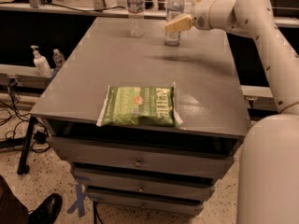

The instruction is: Move blue plastic bottle near green jalapeno chip bag

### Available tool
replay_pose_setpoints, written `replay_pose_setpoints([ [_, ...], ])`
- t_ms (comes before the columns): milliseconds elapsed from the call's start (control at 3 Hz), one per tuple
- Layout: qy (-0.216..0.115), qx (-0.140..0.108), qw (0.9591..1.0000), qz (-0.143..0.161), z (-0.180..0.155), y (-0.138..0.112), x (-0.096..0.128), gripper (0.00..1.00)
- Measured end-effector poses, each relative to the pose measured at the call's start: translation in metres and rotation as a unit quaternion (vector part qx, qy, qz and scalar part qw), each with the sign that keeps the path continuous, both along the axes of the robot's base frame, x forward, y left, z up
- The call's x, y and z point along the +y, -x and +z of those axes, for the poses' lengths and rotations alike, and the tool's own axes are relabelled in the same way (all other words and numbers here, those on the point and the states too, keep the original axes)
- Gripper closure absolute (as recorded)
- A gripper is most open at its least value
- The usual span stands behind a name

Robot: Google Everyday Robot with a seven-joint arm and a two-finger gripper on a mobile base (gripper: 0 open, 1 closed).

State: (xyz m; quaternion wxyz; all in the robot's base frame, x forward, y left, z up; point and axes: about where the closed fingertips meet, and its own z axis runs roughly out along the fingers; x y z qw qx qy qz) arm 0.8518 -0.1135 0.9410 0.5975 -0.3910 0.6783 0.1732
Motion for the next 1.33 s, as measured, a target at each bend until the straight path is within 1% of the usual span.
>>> replay_pose_setpoints([
  [333,-0.013,-0.011,0.9997,-0.017,-0.006,-0.025,0.0,0.0],
  [667,-0.023,-0.011,0.9994,-0.026,-0.013,-0.039,0.001,0.18],
  [1000,-0.031,-0.004,0.9989,-0.034,-0.014,-0.042,-0.007,0.41],
  [1333,-0.037,0.004,0.9987,-0.034,-0.01,-0.036,-0.011,0.65],
])
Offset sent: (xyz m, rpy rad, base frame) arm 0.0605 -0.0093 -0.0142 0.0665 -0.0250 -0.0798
